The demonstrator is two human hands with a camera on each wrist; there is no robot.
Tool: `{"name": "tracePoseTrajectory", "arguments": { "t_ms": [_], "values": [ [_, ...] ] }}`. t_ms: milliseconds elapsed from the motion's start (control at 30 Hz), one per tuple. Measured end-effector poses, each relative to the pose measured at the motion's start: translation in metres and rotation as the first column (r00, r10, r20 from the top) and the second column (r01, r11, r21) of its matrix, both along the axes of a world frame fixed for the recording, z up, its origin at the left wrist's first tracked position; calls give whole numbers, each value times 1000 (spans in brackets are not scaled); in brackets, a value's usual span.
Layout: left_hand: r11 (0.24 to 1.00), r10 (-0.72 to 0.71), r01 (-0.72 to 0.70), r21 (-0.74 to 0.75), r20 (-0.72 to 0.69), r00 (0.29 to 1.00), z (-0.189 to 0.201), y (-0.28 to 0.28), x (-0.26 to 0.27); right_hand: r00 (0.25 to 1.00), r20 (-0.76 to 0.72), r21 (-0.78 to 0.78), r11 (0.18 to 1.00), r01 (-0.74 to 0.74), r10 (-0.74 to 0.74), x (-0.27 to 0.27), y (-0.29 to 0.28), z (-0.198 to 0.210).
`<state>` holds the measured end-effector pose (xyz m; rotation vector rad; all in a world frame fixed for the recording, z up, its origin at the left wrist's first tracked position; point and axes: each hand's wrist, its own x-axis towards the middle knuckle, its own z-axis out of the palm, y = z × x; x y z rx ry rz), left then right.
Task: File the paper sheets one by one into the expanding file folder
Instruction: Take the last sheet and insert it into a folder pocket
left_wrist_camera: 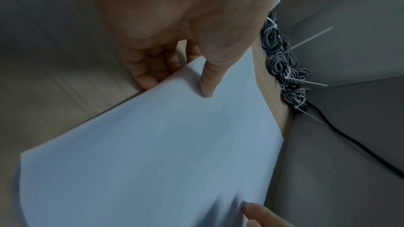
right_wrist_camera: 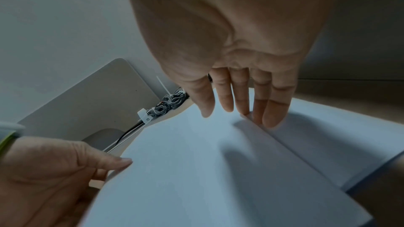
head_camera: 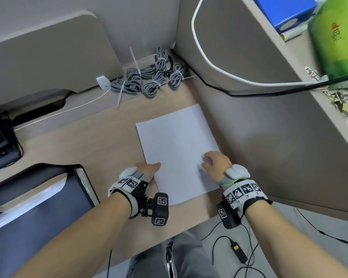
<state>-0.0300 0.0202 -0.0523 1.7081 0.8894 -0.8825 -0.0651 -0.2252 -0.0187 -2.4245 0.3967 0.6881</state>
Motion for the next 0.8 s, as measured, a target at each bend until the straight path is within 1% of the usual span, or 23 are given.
{"name": "tracePoseTrajectory", "arguments": {
  "t_ms": [100,167,200,233,300,367,467,533,600,667,733,800],
  "values": [
    [997,-28,27,66,8,1000,-8,2,1,1000,-14,38,999,7,-7,0,0,3],
    [993,-46,45,110,12,999,-2,1,2,1000,-30,61,998,0,2,-1,0,2],
    [993,-49,48,113,11,999,-1,1,4,999,-34,72,997,19,-17,-2,-1,3],
    [992,-74,72,106,9,997,0,1,5,998,-26,81,995,52,-50,-1,-3,2],
    [977,-164,171,125,-59,985,4,3,7,991,9,83,987,135,-136,2,-9,3],
    [958,-222,230,169,-65,973,3,9,11,985,11,77,983,169,-170,4,-12,3],
    [955,-193,189,229,-6,981,-1,16,14,983,-25,81,980,184,-183,4,-11,0],
    [954,-191,187,234,-7,982,1,16,15,976,-16,90,972,216,-215,4,-8,-2],
    [950,-227,233,208,-51,973,1,15,18,956,-14,127,948,293,-294,7,-8,-2],
    [936,-275,292,197,-108,955,-2,16,20,920,-40,189,901,389,-389,10,-7,-6],
    [932,-295,311,186,-110,949,-5,17,21,886,-70,242,854,460,-458,11,-7,-12],
    [920,-321,332,206,-89,943,-1,16,20,857,-88,290,810,510,-508,12,-8,-19]
  ]
}}
